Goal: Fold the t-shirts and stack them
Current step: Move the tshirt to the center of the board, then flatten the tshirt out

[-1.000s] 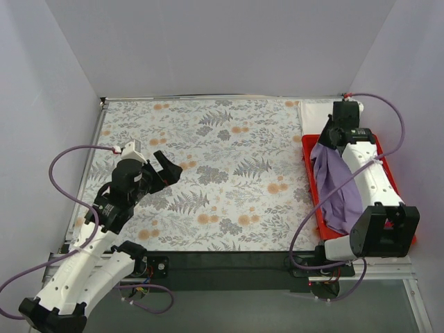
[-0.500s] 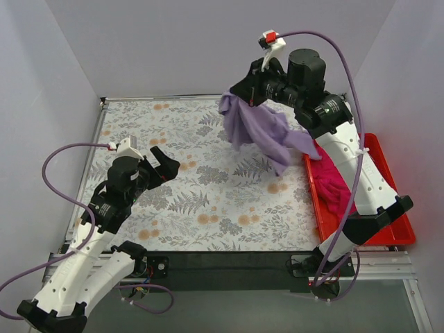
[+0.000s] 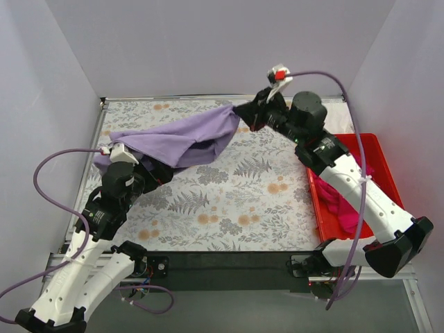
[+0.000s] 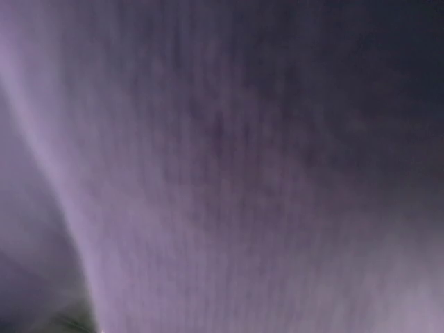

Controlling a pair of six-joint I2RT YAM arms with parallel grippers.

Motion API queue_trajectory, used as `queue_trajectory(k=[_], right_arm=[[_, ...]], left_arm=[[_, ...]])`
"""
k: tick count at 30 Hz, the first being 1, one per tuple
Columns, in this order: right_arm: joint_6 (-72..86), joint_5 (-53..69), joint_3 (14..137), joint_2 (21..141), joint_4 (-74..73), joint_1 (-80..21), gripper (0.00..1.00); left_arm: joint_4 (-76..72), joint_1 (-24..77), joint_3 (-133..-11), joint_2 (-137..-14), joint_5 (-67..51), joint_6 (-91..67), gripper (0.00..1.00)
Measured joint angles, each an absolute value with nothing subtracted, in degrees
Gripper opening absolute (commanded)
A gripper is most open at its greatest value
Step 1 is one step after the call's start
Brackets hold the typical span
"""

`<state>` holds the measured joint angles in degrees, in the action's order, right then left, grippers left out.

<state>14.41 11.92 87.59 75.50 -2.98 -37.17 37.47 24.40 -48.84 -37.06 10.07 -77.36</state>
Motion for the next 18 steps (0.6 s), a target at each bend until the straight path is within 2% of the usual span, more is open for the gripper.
queue_trajectory(k=[1, 2, 4, 5, 6, 10, 13, 18], right_arm=[[15.3, 9.5, 82.1, 74.1, -2.7, -37.2, 0.06], [16.2, 7.1, 78.0, 73.3, -2.8, -37.1, 0.15], [19.4, 0.9, 67.7, 71.8, -3.6, -36.4, 0.25], [20.5, -1.7, 64.2, 71.5, -5.0, -35.7, 0.34], [22.6, -5.1, 60.0, 71.3, -7.7, -34.3, 0.38], [23.6, -12.4, 54.1, 71.4, -17.5, -28.6, 0.54], [20.4, -10.2, 54.3, 71.4, -18.3, -28.3, 0.59], [14.1, -2.0, 55.3, 73.6, -18.0, -32.2, 0.6]], left_arm=[[37.9, 24.4, -48.8, -37.0, 10.2, -77.4, 0.98], [38.2, 24.4, -48.8, -37.1, 10.3, -77.3, 0.98], [38.7, 24.4, -48.8, -37.2, 10.3, -77.3, 0.98], [38.9, 24.4, -48.8, -37.4, 10.3, -77.3, 0.98], [38.9, 24.4, -48.6, -37.6, 10.3, -77.3, 0.98], [38.6, 24.4, -47.4, -39.6, 9.9, -76.9, 0.98], [38.3, 24.4, -46.2, -41.9, 9.1, -76.4, 0.98], [36.4, 24.4, -43.8, -47.7, 6.7, -74.8, 0.98]])
